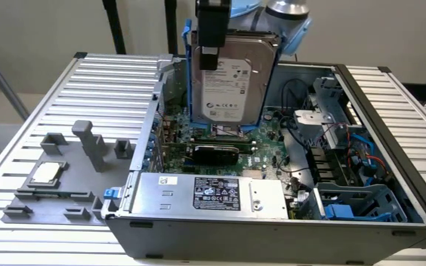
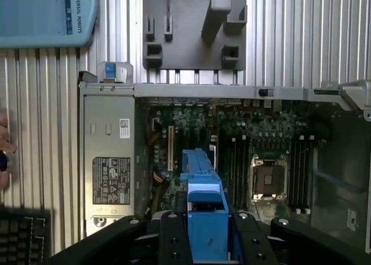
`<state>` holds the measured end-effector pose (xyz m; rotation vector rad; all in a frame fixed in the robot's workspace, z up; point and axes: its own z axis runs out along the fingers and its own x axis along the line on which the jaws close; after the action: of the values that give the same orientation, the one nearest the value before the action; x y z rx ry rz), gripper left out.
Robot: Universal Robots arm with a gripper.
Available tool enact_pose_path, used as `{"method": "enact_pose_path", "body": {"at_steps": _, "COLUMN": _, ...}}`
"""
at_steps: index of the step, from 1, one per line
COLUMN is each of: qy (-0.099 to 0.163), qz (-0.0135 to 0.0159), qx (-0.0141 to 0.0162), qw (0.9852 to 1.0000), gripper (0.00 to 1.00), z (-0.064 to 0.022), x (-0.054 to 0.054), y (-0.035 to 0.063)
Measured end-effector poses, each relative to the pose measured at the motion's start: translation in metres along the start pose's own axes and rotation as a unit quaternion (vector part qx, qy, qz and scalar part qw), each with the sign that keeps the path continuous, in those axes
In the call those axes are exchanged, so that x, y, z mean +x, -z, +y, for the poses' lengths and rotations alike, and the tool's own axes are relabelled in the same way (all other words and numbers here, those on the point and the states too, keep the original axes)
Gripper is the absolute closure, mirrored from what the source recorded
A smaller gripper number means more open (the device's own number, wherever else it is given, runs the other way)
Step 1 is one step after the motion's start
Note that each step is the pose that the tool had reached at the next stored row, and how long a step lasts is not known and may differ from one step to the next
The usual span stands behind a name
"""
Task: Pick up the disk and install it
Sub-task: 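Pick up the disk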
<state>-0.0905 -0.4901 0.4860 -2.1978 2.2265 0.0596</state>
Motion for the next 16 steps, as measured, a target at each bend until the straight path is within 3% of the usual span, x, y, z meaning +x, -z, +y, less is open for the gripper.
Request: {"method": "enact_pose_path", "body": {"at_steps": 16, "qy": 0.0, "qz": -0.0004, "qx": 0.0, "qw": 1.0, "gripper": 1.0, "z": -0.0727, "x": 0.028, "y": 0.0024}}
